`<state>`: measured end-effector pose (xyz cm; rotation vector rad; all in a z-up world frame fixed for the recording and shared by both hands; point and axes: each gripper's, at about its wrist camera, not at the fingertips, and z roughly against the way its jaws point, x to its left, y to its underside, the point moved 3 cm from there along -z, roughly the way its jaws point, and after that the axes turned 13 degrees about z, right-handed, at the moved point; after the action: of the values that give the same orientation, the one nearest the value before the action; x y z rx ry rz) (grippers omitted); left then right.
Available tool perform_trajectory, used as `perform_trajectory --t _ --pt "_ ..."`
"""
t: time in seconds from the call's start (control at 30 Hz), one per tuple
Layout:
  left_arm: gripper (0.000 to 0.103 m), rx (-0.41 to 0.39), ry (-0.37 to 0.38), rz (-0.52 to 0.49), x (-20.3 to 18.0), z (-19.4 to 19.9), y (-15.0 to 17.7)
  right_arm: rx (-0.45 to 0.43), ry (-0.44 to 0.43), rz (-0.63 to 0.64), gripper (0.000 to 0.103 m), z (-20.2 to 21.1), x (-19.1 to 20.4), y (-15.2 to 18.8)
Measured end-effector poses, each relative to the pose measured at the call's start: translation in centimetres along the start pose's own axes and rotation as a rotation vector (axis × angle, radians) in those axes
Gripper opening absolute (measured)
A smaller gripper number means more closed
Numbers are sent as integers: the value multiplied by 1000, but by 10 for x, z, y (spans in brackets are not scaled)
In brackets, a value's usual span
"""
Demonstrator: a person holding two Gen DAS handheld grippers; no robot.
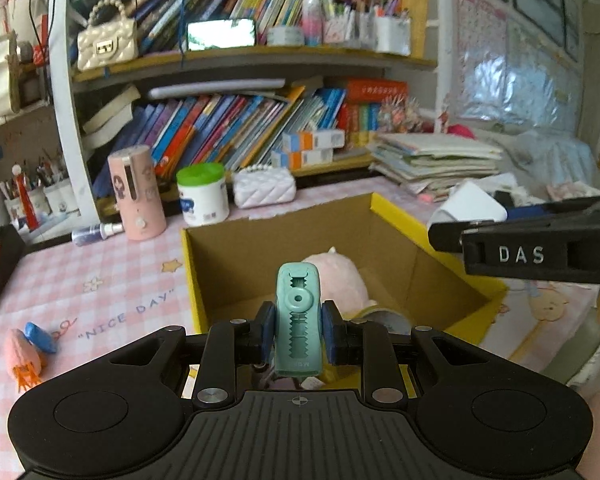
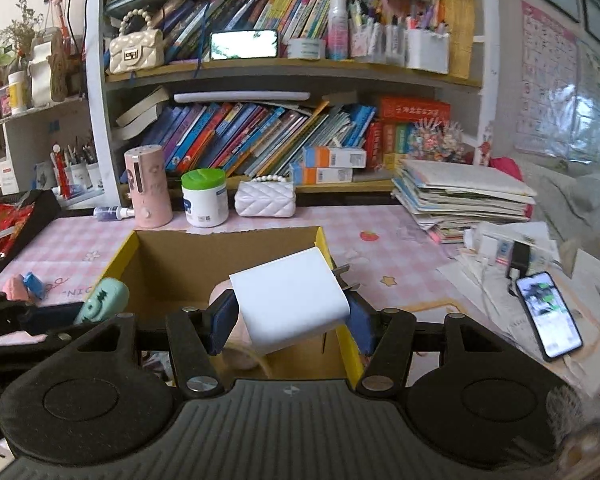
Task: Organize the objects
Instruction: 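Carry the charger with the right tool while the left tool carries the stapler over the yellow box, then open the right tool to drop the charger while the left tool releases the stapler into the box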
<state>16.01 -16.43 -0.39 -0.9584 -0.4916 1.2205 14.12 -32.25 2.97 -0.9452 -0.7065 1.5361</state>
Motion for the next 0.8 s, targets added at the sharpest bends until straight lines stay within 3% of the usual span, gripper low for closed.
perform_trajectory --t 0.43,0.8 --pt "23 103 -86 15 -2 -49 7 84 -154 83 56 -73 4 -9" --pt "25 122 -109 30 0 -58 8 165 -237 124 56 -116 16 -6"
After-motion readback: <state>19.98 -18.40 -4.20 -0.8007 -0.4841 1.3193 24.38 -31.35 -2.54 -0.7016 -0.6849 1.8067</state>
